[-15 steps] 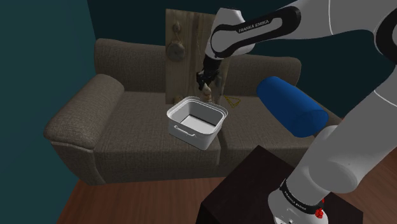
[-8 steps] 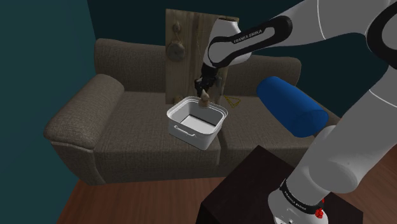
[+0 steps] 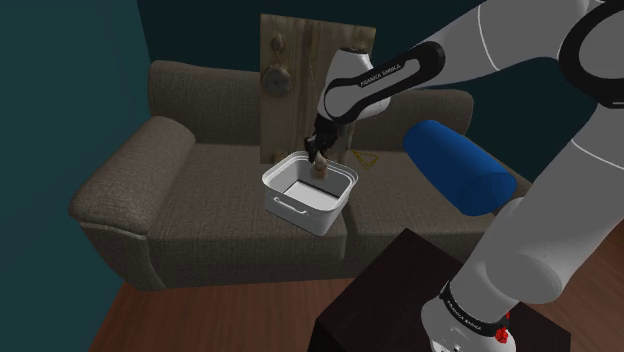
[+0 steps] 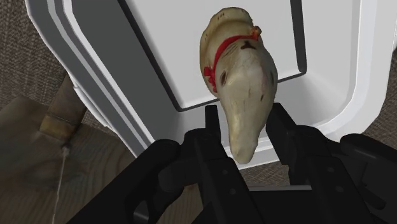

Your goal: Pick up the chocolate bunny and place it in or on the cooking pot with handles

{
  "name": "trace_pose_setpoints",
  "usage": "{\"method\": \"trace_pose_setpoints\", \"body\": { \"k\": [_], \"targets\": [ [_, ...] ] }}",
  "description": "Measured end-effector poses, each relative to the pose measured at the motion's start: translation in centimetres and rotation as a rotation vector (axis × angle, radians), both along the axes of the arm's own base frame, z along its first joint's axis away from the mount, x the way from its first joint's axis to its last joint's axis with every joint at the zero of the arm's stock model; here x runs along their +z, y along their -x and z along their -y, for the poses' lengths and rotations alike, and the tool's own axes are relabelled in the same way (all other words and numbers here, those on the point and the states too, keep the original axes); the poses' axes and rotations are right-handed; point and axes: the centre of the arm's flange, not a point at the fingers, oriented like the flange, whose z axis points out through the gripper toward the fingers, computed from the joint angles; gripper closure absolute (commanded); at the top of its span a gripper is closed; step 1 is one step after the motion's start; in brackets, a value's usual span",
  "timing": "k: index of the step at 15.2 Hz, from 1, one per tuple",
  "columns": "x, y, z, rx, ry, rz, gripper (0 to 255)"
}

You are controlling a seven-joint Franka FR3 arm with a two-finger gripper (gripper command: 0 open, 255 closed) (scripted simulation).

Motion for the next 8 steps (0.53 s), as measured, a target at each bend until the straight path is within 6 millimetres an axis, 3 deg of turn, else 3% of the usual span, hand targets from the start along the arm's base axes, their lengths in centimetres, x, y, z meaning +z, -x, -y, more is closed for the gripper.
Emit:
{"method": "trace_pose_setpoints", "body": {
  "k": [7, 8],
  "targets": [
    [-0.84, -0.12, -0.06, 0.000, 0.000, 0.000, 255],
    [-0.84, -0.12, -0.06, 0.000, 0.000, 0.000, 0]
  ]
}}
